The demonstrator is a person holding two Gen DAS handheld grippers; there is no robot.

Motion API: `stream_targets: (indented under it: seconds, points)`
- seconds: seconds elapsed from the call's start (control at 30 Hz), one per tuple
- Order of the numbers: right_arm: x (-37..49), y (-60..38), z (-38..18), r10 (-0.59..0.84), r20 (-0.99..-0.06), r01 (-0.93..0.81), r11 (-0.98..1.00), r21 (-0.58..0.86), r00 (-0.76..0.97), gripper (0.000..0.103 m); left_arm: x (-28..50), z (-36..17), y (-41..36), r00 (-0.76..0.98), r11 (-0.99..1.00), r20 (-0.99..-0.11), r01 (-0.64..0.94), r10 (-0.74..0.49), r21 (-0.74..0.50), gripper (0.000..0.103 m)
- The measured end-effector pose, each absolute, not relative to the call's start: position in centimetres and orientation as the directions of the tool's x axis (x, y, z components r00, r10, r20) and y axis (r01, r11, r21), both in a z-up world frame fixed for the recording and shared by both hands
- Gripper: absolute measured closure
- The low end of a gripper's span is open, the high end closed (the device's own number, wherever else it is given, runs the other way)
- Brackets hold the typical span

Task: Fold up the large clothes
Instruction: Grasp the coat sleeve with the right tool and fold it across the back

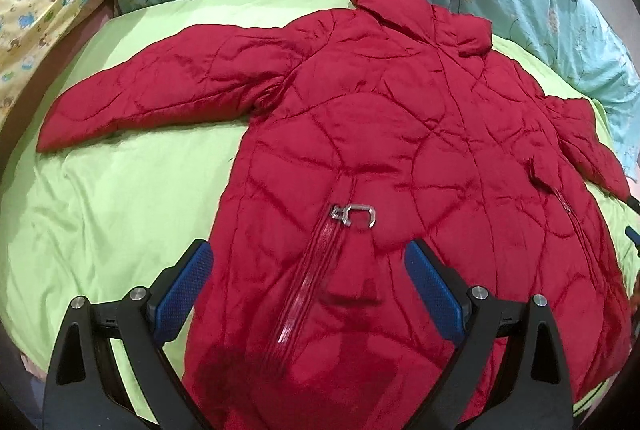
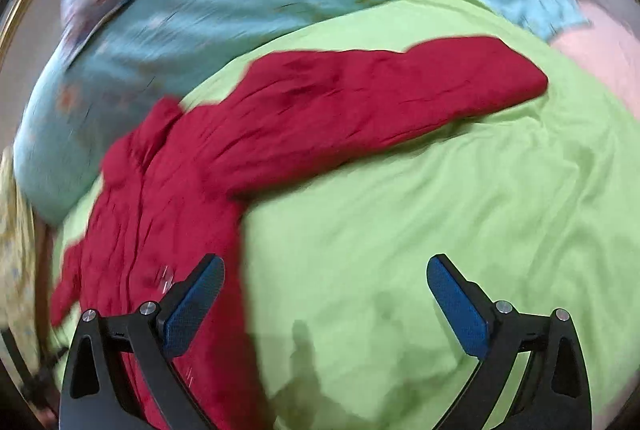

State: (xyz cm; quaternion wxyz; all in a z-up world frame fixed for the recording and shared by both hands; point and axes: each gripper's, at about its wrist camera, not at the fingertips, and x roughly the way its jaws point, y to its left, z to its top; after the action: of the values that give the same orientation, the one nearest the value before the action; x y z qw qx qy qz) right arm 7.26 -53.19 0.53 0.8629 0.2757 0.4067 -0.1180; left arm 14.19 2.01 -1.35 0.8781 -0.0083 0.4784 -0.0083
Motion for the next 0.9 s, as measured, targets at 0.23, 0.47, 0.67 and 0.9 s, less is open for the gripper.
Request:
stream_targets:
  seconds: [0.23,0.47,0.67,0.9]
  points:
    - [9.7,-60.8,-2.1,-0.041,-0.741,0.542,0.708,0.452,0.67,0.025,15.6,-2.9,0.4,0.511,0.999,-0.859,0.032,-0.038,-0.026,0.005]
    - [12.1,-65.2,-4.5,-0.05,-0.708,0.578,0.618,0.532,0.705,0.047,16.3,-4.4,-0.9,0.476,0.998,-0.878,0.054,-0.048,-0.025,0.005]
    - [14.2,-66.1,-3.5,-0.072,-0.674,0.547,0.651,0.527,0.735,0.083,16.8,-5.0,-0.8,0.465,0.998,-0.884,0.052,-0.05,-0.029,0.005]
    - [14.2,-62.8,-0.3,-0.03,-0.59,0.416,0.738,0.531,0.807,0.092,16.4,-5.1,-0.9,0.465,0.997,-0.883,0.06,-0.065,-0.041,0.005]
